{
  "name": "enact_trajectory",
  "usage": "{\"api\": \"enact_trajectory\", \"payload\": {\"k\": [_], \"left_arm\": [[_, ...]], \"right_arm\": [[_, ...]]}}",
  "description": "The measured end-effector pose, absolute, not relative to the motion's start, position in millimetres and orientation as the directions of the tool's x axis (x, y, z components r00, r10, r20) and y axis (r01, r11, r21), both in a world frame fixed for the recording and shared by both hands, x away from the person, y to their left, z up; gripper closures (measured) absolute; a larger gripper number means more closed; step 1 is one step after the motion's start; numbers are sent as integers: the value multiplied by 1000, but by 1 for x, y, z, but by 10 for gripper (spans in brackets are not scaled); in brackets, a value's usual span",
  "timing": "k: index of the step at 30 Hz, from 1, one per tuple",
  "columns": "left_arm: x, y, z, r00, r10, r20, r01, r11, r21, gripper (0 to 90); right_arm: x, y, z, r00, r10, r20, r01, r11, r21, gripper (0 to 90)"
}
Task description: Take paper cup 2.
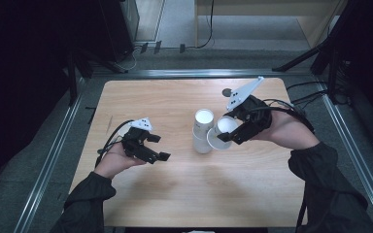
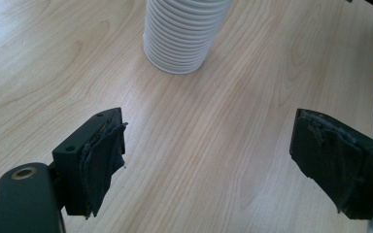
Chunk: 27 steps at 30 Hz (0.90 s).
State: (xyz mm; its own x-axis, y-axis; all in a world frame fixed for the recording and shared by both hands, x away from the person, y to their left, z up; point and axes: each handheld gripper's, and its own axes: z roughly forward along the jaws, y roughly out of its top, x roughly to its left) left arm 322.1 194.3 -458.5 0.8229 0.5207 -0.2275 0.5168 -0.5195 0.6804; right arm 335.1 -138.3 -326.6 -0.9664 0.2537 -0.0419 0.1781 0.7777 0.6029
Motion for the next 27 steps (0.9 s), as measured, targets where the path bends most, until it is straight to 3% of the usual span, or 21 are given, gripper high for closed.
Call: {"api": "enact_trajectory", "payload": {"k": [27], "left_arm": [[317,181,-464,883,419,-209,436,-570,697,141]], "right_arm": [[330,-120,-404,-976,212,43,194,765,614,344]]}}
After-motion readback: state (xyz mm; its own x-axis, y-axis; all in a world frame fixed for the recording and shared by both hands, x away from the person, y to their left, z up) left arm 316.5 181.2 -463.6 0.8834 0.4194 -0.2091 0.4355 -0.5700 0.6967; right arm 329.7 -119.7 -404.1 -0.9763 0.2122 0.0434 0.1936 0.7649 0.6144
